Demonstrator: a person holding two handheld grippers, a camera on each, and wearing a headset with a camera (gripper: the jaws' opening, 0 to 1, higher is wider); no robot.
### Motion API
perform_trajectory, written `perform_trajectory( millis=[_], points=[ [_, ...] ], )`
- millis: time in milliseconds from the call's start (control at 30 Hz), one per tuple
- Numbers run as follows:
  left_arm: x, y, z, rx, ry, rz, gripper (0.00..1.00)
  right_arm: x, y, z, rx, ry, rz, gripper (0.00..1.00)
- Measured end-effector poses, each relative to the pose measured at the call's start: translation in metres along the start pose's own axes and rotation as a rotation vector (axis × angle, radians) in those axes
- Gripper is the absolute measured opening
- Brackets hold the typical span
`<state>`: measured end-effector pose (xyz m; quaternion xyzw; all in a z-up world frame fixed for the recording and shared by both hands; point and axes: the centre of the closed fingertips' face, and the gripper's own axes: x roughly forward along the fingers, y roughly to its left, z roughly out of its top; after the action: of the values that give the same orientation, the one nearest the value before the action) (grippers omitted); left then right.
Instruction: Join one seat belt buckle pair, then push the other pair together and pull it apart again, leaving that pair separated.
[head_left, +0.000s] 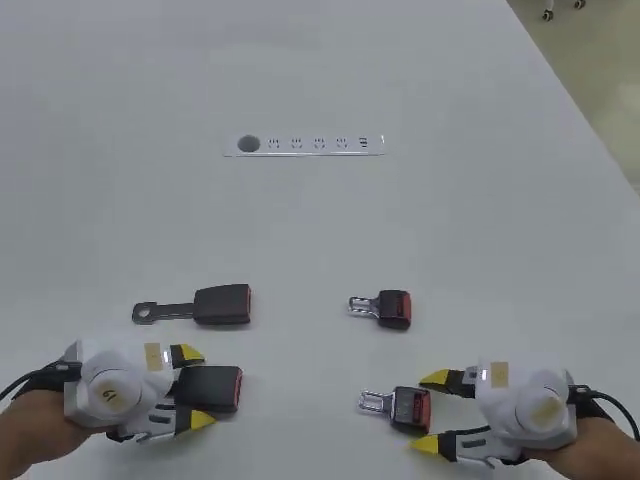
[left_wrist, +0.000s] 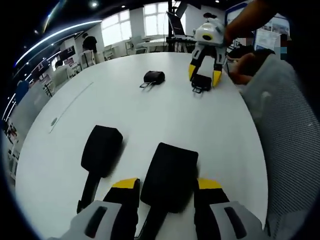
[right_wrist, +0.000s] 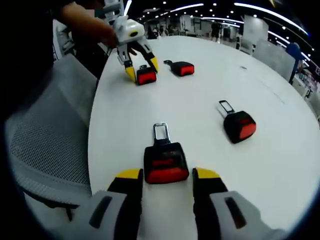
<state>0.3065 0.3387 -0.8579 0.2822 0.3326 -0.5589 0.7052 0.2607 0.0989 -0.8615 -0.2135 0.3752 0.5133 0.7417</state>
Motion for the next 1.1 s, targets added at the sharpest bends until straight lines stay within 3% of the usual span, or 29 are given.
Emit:
perform_trajectory(
  millis=[100,367,667,1100],
  points=[
    [0.001,-0.001,0.000,0.006,-0.005,-0.021,0.44,0.002,0.003,0.002,-0.013,-0.005,0.024,0.36],
    [0.002,0.002,-0.003,0.038,0.011,-0.028,0.37,0.003,0.002,0.005,-0.063,-0.014,0.053,0.35],
    [0.002,0.000,-0.004,0.086,0.044,-0.075,0.36,0.005,-0.002,0.008,-0.095,-0.006,0.074,0.35],
    [0.000,-0.003,-0.005,0.098,0.072,-0.087,0.36,0.014,-0.004,0.020,-0.116,-0.011,0.105,0.35]
  ],
)
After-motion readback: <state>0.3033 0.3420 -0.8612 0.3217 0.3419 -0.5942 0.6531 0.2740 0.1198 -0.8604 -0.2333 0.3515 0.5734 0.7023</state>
